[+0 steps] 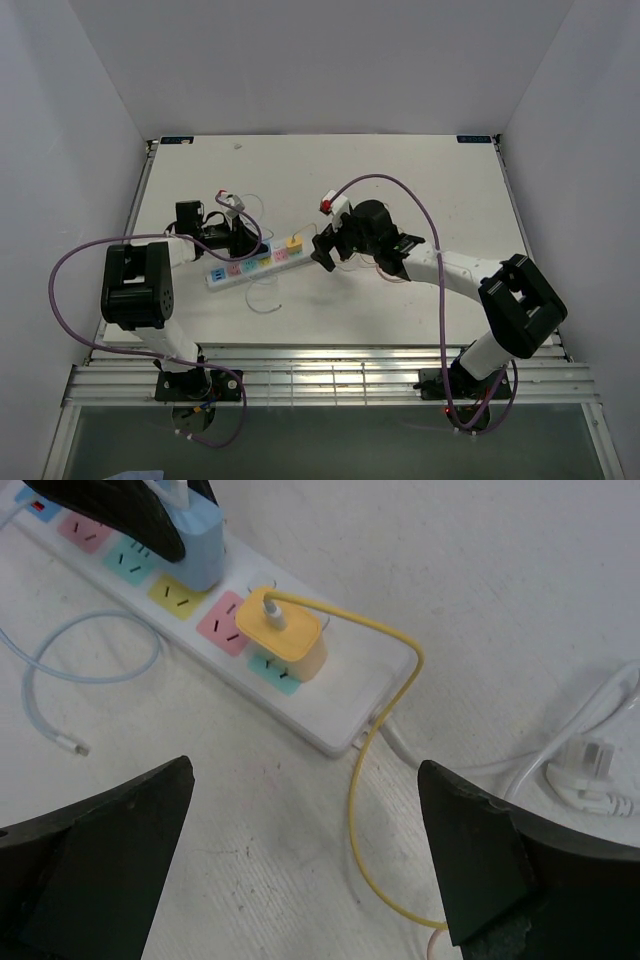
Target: Insert the plug
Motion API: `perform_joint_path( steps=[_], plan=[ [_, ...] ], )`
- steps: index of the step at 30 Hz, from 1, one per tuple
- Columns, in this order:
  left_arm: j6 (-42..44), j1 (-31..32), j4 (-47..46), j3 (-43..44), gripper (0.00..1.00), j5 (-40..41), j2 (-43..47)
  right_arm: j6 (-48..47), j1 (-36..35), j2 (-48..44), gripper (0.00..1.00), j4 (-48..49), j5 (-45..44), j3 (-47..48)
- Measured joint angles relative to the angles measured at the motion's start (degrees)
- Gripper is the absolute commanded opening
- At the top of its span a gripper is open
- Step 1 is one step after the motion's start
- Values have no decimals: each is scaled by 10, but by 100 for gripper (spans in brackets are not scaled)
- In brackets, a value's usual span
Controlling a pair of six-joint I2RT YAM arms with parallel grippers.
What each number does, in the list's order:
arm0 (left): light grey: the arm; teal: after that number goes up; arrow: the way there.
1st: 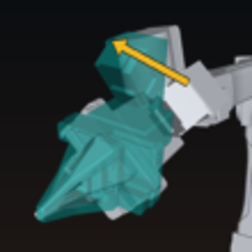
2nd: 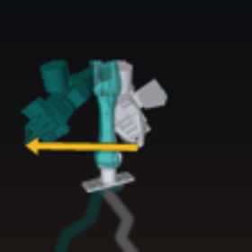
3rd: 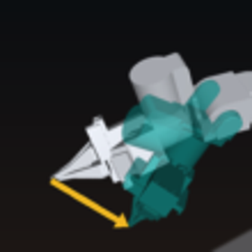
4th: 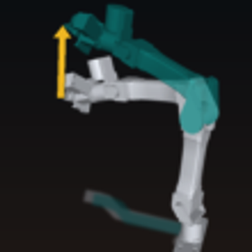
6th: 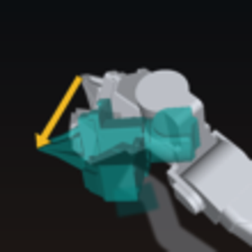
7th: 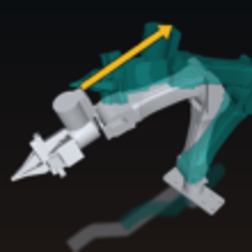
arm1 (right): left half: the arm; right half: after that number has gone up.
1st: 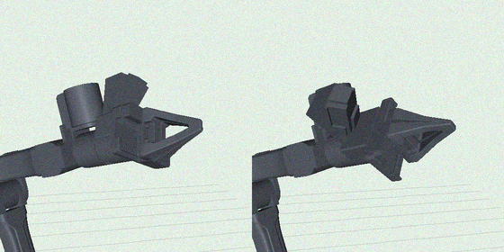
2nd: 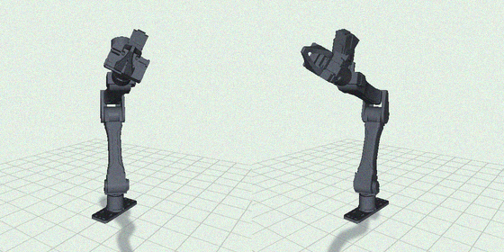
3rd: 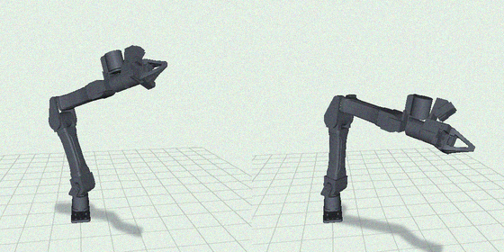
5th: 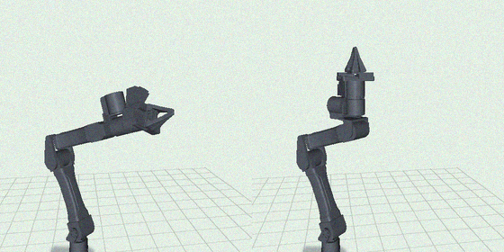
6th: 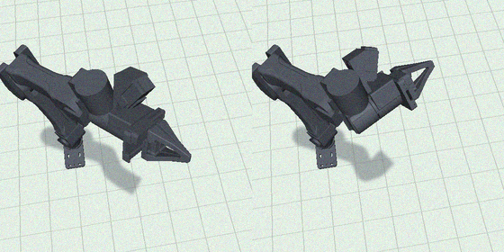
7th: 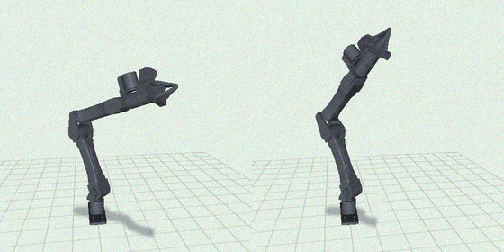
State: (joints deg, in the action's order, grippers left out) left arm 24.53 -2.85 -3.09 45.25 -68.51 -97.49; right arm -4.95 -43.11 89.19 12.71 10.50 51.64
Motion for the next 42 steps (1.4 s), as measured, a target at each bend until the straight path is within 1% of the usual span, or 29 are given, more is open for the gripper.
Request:
perform_joint_path(
  steps=[1,2,4,6,7,8,9,12,13,14,17,18,20,21,24,25,26,27,29,33,34,38,39,40,42],
  plan=[
    [-2,0,-4,-4,0,2,4,0,-2,0,100,12,1,0],
    [-5,0,-7,-10,0,4,8,-2,-4,0,95,25,2,0],
    [-9,0,-13,-19,0,9,17,-7,-10,-2,94,46,4,0],
    [-12,0,-18,-26,0,14,24,-20,-16,-2,87,59,13,8],
    [-14,0,-20,-30,0,16,27,-27,-19,0,83,64,18,16],
    [-15,0,-23,-34,0,18,31,-35,-21,2,76,70,25,27],
    [-17,0,-25,-37,0,19,33,-43,-22,8,72,76,32,42],
    [-22,1,-33,-45,0,21,39,-59,-24,31,68,97,59,86],
    [-24,2,-34,-45,0,23,40,-69,-25,44,64,102,72,106],
    [-26,2,-35,-45,0,24,40,-76,-26,58,58,106,81,121],
    [-30,3,-35,-45,0,25,40,-87,-29,94,55,109,100,152],
    [-30,3,-36,-45,4,25,40,-91,-30,107,55,106,106,162],
    [-31,3,-36,-45,8,26,40,-97,-33,133,55,101,112,179],
    [-32,3,-36,-45,13,26,40,-99,-35,143,55,101,113,183],
    [-41,3,-35,-45,17,33,42,-104,-44,164,56,91,113,184],
    [-45,3,-34,-45,21,36,43,-105,-46,168,56,85,113,184],
    [-48,3,-32,-45,34,38,43,-105,-48,170,56,81,113,184],
    [-52,3,-30,-44,34,42,44,-105,-50,171,56,76,111,184],
    [-66,5,-30,-44,43,52,48,-105,-51,171,56,77,111,184],
    [-88,6,-32,-48,53,78,57,-105,-51,171,56,75,108,184],
    [-91,6,-31,-48,63,83,57,-105,-51,171,57,76,106,184],
    [-105,6,-30,-48,65,103,57,-106,-51,170,57,75,101,183],
    [-107,6,-30,-48,80,105,57,-106,-51,170,57,75,98,183],
    [-110,6,-31,-48,98,107,57,-107,-51,170,57,75,96,183],
    [-118,6,-31,-48,98,110,58,-107,-51,169,57,75,92,183]
  ],
)
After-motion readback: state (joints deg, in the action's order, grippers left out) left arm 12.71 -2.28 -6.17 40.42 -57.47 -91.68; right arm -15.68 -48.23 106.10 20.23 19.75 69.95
